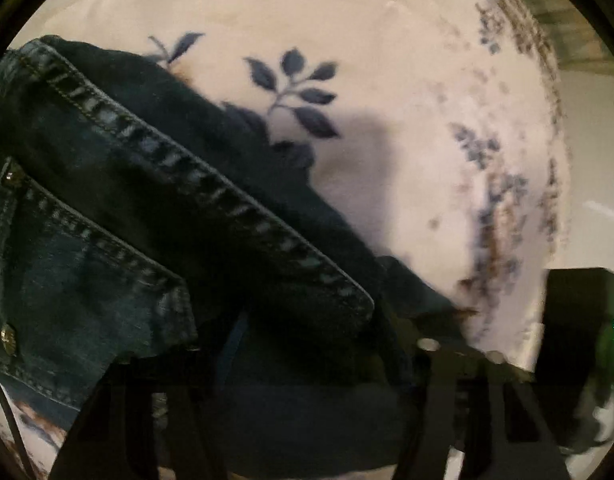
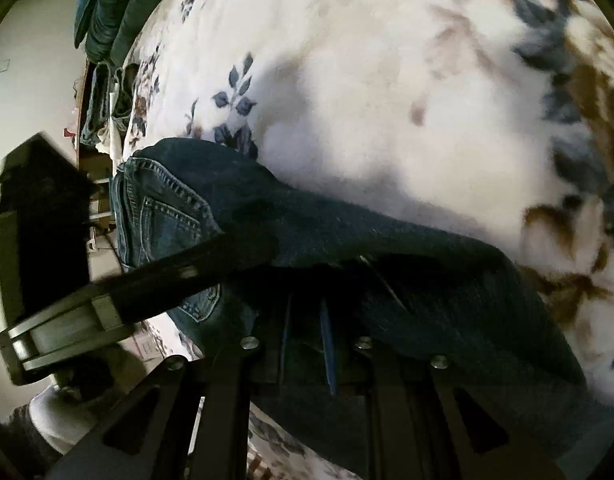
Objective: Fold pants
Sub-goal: 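Press the folded jeans down with both tools and straighten the bundle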
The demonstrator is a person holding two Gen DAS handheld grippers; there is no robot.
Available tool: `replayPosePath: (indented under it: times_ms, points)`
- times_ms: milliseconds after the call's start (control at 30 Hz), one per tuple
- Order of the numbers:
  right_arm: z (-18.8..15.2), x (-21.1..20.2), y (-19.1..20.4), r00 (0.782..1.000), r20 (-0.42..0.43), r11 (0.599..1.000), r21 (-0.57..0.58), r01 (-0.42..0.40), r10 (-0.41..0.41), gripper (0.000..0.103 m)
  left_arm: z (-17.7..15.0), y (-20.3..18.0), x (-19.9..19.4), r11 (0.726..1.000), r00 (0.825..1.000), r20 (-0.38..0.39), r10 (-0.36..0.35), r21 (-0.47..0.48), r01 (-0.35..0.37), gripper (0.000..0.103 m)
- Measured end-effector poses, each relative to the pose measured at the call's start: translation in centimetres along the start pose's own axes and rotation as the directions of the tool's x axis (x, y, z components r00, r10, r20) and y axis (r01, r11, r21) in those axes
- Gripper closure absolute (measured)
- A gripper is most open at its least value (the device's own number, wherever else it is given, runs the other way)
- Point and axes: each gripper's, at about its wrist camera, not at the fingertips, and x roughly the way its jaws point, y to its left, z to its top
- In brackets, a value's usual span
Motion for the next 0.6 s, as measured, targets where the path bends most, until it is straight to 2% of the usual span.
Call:
replayPosePath:
  times_ms: [100, 200, 300, 333, 500, 600]
  points:
    - [-0.4, -0.8, -0.2, 1.000, -0.003, 1.000, -0.011, 0.017, -0.017, 0.087, -0.5, 0.2, -0.2, 1.000, 1.000, 0.023, 0.009, 0.002, -0.010, 0.063]
    - [-1.4, -3.8, -0.9, 0.999, 0.023, 0.999, -0.029, 0.035, -0.035, 0.085, -1.0, 0.5, -0.4, 1.000, 1.000, 0.026, -0.014, -0.003, 0.014, 0.071]
    - [-2.0, -6.6, -1.1, 0.991, 0.057, 0.989, -0.085, 0.124, -0.120, 0.073, -1.4, 0.5, -0.6, 1.000, 0.999, 0.034, -0.022, -0.005, 0.022, 0.071]
    - [-1.9, -6.8, -0.7, 0.988, 0.053, 0.981, -0.118, 0.152, -0.147, 0.069, -1.3, 0.7, -0.6, 1.000, 0.999, 0.034, -0.027, -0.010, 0.028, 0.071]
    - [-2.0, -6.5, -0.9, 0.964, 0.006, 0.934, -0.243, 0.261, -0.267, 0.069, -0.8, 0.9, -1.1, 0.999, 0.998, 0.047, -0.043, -0.017, 0.044, 0.073]
    - [-2.0, -6.0, -0.2, 0.949, 0.012, 0.901, -0.310, 0.304, -0.316, 0.069, 0.2, 0.8, -2.0, 0.994, 0.994, 0.058, -0.095, -0.056, 0.098, 0.076]
